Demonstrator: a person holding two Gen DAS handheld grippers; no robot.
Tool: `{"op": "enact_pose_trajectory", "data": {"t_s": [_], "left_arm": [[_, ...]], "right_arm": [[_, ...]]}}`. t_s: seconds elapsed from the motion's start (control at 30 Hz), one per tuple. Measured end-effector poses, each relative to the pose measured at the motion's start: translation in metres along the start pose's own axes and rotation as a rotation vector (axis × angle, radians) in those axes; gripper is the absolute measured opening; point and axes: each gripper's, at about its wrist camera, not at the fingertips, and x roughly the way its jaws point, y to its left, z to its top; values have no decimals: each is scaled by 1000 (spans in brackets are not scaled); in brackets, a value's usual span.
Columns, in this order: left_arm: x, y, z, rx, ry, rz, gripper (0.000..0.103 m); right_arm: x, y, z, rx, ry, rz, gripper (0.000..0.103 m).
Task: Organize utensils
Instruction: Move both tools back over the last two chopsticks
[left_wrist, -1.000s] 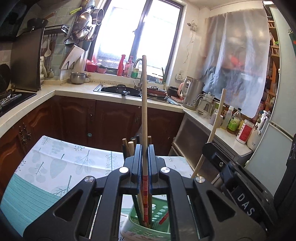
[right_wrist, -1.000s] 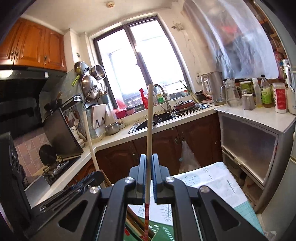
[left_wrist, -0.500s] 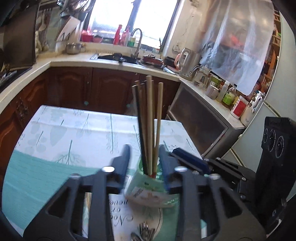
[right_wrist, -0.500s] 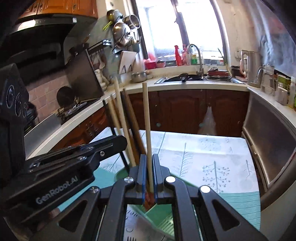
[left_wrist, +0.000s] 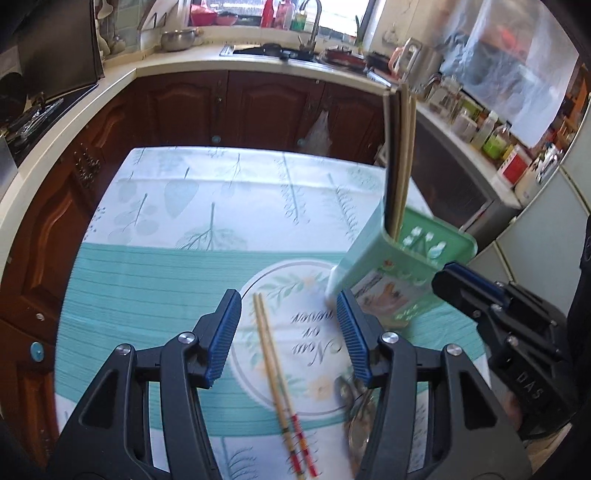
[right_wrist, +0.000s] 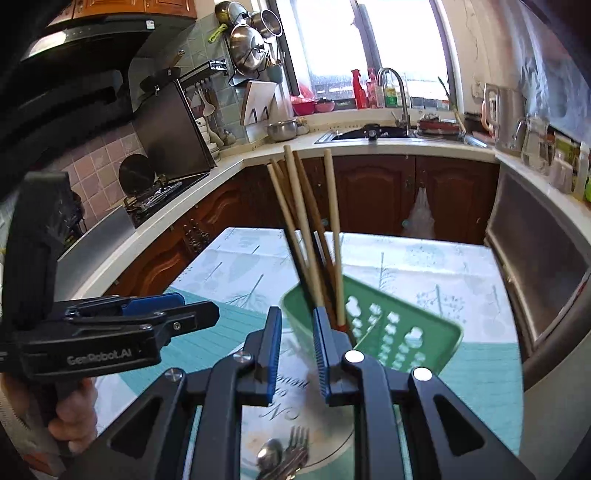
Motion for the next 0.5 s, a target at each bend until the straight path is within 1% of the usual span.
{"op": "enact_pose_trajectory", "data": {"t_s": [0.1,0.2,0.33,0.43,0.47,0.5], "left_arm": [[2,4,-12,27,55,19,51],[9,6,-24,38,119,19,51],[24,8,-42,49,206,26,51],[42,8,-54,62,291,43,43],[49,9,-57,58,317,42,37],[56,10,-61,48,350,33,33]], "right_arm": [[0,7,-8,29,53,0,17],[4,11,-15,60,111,0,17],[12,15,-29,134,203,24,17],[19,16,-38,176,255,24,17],[21,17,-42,184,269,18,17],[22,17,-44,188,277,14,17]]}}
